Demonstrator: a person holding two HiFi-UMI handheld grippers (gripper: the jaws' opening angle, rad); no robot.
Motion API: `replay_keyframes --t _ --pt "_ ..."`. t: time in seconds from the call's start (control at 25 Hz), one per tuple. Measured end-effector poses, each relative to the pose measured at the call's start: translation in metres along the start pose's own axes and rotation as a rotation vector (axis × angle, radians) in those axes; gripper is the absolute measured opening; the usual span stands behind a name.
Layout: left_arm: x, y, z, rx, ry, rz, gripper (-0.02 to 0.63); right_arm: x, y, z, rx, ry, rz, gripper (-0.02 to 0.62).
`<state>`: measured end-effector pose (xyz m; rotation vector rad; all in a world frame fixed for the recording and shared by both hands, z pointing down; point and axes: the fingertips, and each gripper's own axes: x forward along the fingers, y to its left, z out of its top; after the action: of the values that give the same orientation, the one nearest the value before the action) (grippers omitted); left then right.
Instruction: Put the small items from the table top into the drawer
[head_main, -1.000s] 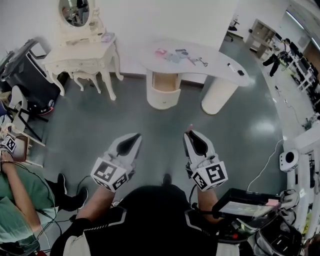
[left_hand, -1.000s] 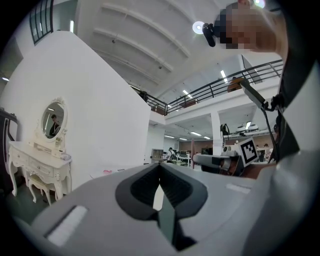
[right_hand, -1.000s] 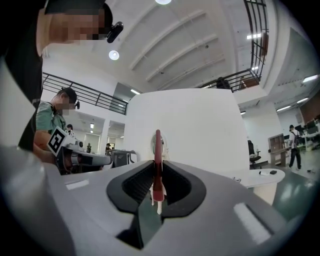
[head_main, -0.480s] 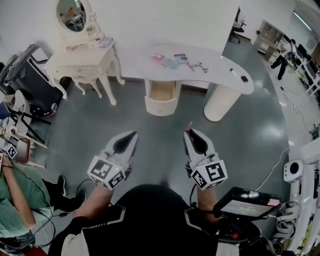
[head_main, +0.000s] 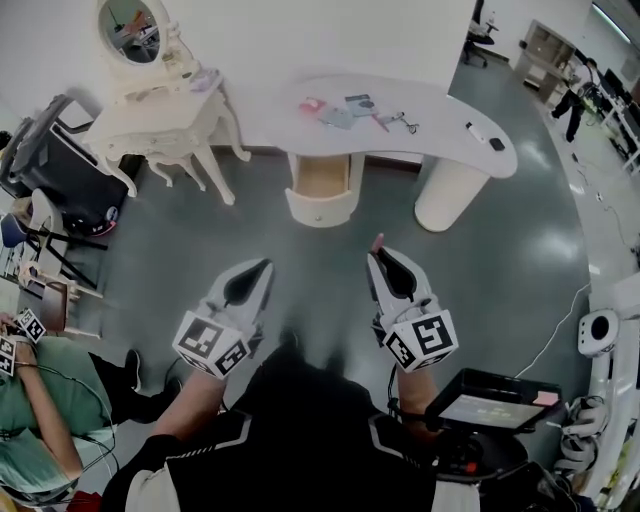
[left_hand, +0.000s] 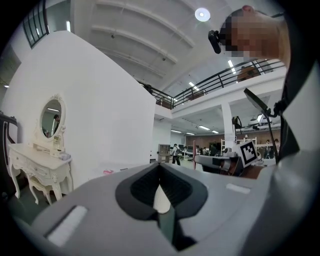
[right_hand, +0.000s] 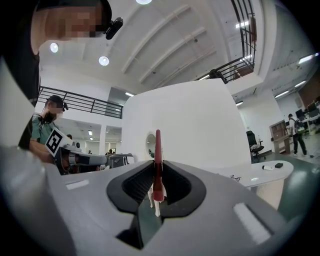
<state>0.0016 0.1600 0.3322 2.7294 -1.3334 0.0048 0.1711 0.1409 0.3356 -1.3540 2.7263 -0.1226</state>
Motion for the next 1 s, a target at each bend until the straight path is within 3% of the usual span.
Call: replay_keyframes --t 0.4,1.0 --pt "0.049 0.059 0.003 -0.025 -0.014 -0.085 -0.002 0.063 -0.021 -0.001 -0.012 0.051 -0.086 0.054" --pt "0.097 0.165 0.01 -0.048 -0.044 -0.167 -0.002 0.183 -0.035 0.001 -0.074 0.078 -0.122 0.054"
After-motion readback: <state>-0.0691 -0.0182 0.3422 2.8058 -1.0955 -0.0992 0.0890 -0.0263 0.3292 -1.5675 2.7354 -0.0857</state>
